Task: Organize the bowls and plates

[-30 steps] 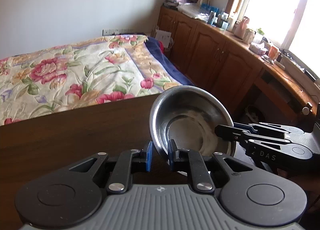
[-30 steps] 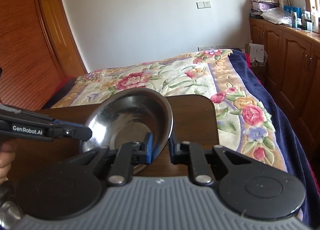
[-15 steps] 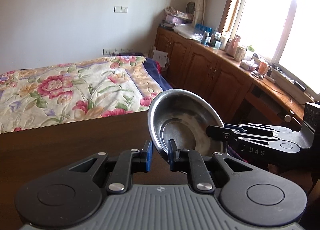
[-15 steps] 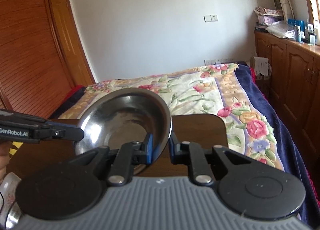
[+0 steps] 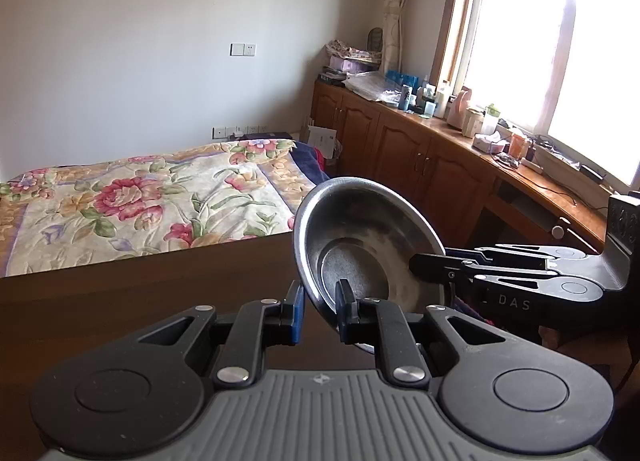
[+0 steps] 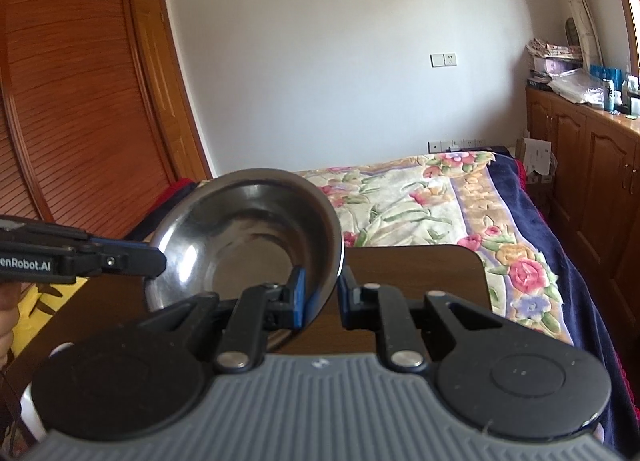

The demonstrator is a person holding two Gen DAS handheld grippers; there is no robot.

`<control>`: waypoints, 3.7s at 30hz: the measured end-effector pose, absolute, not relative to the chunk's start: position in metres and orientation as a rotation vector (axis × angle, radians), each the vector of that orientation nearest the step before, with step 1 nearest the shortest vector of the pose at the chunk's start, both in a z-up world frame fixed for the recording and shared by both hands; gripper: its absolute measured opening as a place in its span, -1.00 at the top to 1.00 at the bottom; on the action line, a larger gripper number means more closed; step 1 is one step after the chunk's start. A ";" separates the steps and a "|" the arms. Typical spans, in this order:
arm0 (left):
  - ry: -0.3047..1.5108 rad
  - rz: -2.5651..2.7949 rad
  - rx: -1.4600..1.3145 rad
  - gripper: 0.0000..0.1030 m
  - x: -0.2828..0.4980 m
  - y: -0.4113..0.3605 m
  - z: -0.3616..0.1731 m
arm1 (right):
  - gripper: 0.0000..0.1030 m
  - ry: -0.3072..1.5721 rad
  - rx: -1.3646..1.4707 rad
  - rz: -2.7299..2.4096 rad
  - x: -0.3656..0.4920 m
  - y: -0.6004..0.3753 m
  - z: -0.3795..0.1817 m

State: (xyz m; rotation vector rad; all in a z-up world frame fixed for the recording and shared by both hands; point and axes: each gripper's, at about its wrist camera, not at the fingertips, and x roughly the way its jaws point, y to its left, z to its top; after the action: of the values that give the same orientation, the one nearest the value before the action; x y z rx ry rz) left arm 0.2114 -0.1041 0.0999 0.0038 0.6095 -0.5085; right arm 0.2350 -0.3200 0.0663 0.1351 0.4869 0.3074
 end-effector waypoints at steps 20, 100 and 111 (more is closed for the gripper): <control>0.633 -0.459 0.018 0.12 0.131 -0.068 0.064 | 0.63 0.499 0.137 0.364 0.165 -0.283 0.050; 0.430 -0.335 0.027 -1.00 0.066 -0.070 -0.011 | -0.77 0.321 0.057 0.211 0.092 -0.256 0.004; 0.495 -0.363 -0.011 -0.60 0.076 -0.073 -0.021 | -0.80 0.342 0.105 0.205 0.101 -0.255 -0.011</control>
State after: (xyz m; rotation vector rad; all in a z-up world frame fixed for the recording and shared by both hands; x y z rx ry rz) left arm 0.0757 -0.0729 -0.0214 -0.0108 0.4947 -0.3626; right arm 0.1005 -0.2549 -0.0111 0.1052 0.3425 0.2047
